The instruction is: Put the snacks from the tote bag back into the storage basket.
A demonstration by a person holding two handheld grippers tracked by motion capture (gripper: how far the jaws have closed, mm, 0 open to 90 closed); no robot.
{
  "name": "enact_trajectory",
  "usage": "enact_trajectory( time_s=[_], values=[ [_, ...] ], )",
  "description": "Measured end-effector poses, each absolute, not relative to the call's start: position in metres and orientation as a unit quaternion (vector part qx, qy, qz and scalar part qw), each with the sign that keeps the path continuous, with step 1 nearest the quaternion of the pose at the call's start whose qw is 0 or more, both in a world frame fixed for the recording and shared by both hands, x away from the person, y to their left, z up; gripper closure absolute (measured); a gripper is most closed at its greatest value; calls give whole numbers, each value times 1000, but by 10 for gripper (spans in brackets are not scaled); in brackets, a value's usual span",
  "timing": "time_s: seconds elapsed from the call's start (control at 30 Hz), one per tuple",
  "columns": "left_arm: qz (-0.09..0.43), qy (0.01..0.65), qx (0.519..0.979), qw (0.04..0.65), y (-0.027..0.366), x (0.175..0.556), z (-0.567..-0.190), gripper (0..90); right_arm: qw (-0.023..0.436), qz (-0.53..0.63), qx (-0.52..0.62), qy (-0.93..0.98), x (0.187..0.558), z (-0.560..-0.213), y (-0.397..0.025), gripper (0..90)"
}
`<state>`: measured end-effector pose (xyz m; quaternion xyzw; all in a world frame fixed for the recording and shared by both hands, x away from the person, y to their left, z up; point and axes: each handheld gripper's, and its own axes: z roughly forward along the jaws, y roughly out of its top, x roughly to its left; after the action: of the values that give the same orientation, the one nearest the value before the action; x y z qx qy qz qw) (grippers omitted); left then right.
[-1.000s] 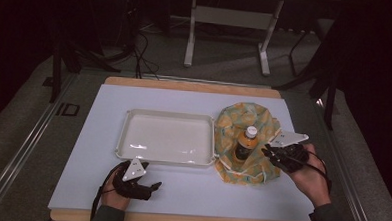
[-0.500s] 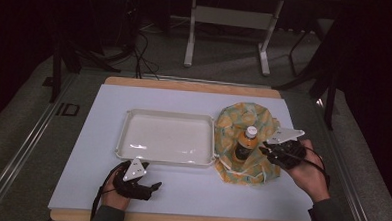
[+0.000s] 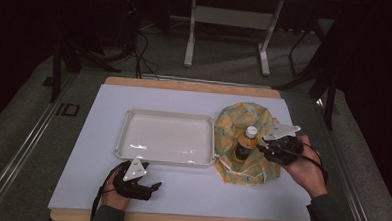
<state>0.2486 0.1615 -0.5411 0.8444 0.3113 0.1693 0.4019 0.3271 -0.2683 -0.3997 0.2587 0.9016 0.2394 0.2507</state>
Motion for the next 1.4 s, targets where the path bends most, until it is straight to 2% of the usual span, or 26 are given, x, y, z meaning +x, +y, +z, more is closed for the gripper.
enact_trajectory(
  time_s=[0.8, 1.0, 1.4],
  values=[
    [169, 311, 845, 402, 161, 249, -541, 191, 246, 212, 243, 914, 341, -389, -248, 600],
    [169, 311, 845, 402, 161, 249, -541, 191, 248, 211, 249, 912, 348, -384, -246, 546],
    [168, 310, 846, 401, 161, 249, -541, 191, 237, 181, 243, 923, 358, -377, -237, 515]
  ],
)
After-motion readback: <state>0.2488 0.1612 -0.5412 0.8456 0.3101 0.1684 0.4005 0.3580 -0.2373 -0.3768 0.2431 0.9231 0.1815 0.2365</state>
